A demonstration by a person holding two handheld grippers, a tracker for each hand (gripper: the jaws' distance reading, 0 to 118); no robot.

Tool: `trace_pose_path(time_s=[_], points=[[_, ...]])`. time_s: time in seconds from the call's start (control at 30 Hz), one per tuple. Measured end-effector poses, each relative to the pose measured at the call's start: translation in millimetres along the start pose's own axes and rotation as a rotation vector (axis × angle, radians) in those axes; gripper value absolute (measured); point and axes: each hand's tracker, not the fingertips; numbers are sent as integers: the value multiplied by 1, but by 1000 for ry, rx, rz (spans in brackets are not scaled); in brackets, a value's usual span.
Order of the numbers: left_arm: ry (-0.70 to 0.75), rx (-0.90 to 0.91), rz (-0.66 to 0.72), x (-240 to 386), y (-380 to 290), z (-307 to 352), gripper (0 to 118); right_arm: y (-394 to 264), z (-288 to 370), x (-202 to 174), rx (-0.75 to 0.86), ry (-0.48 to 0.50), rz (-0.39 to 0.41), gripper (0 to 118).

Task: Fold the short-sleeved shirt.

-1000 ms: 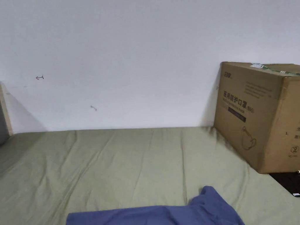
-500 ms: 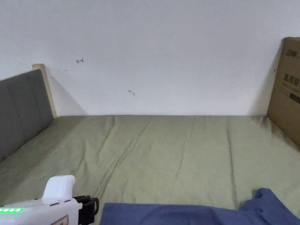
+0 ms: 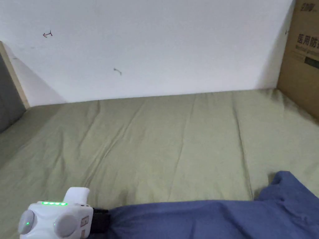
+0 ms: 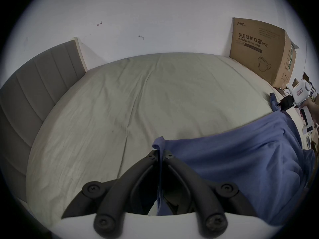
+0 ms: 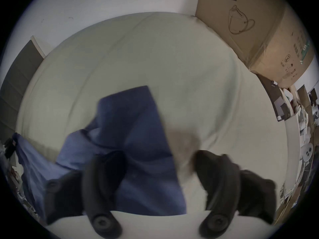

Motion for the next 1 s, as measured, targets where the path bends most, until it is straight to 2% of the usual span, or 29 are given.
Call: trace_pose_path(time_s=[0.03,0.07,0.1,0.17,0.3,0.37,0.43,0.53,0.7,0.83,1.0], points=[[-1,-9,3,0,-2,1,3,0,4,1,0,28,-12,23],[-1,-8,6,0,-5,3,3,-2,9,-1,8,35,-10,1],[-4,-9,11,0,-7,7,3,-5,14,-2,19,98,-13,1],[-6,-18,18,0,-10,18,3,-16,30,-5,52,159,-25,1],[-19,18,52,-6,5,58,3,-39,96,13,245,84,3,1],[-26,49,53,-6,16,84,3,-46,138,29,300,108,-70,1],[-46,92,-2,-4,30,112,3,-52,188,43,345,151,-147,1],[-55,172,-35,0,55,156,3,-54,258,47,416,145,-98,1],[-65,283,-27,-7,111,216,3,-46,353,35,520,76,-45,1],[-55,366,-77,-11,157,251,3,-20,407,35,628,60,-65,1],[-53,413,-23,-22,212,268,3,29,454,26,724,23,-82,1]])
